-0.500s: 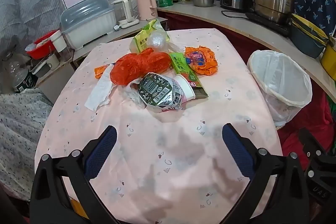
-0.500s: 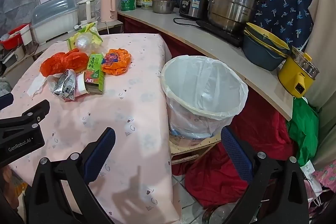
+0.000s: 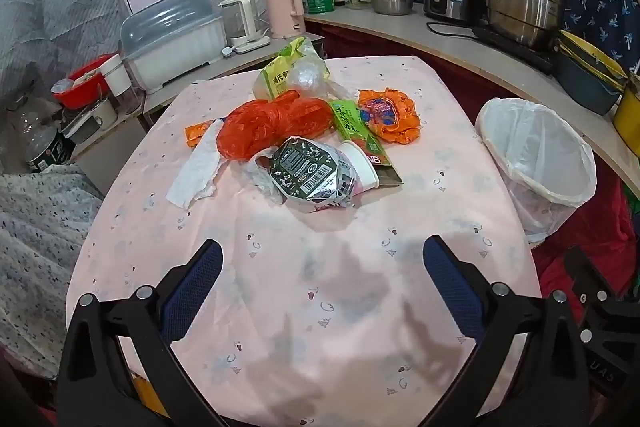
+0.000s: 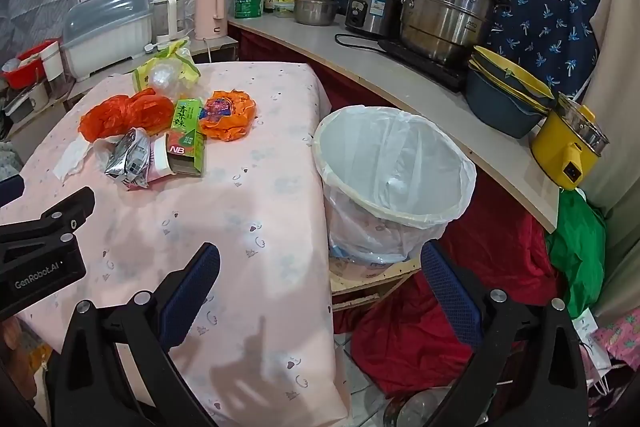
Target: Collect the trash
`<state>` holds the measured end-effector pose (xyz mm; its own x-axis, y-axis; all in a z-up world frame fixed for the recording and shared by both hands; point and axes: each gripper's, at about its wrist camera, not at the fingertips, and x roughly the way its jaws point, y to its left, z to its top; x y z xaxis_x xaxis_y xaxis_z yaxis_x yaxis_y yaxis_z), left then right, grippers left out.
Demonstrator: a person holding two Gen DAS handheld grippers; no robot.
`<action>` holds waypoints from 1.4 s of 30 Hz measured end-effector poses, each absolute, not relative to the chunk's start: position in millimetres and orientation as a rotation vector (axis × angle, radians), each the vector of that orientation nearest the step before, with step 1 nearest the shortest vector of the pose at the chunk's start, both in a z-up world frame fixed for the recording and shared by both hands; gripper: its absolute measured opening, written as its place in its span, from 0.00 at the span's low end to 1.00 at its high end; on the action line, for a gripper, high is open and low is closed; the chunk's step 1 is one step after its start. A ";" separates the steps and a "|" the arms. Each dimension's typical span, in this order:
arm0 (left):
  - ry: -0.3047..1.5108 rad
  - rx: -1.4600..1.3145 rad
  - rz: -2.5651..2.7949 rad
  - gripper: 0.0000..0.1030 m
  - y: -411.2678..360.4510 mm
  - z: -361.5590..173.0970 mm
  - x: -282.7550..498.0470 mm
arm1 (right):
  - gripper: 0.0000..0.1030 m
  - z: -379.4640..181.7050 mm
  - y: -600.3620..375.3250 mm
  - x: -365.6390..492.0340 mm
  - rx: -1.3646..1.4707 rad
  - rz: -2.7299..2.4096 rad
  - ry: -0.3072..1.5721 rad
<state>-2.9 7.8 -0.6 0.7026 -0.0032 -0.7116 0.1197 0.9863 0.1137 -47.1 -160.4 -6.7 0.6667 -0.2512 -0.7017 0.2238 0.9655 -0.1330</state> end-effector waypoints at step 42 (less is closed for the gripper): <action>0.788 0.134 -0.092 0.93 11.6 0.1 -12.4 | 0.93 0.3 -163.3 -59.0 -0.047 -0.289 0.785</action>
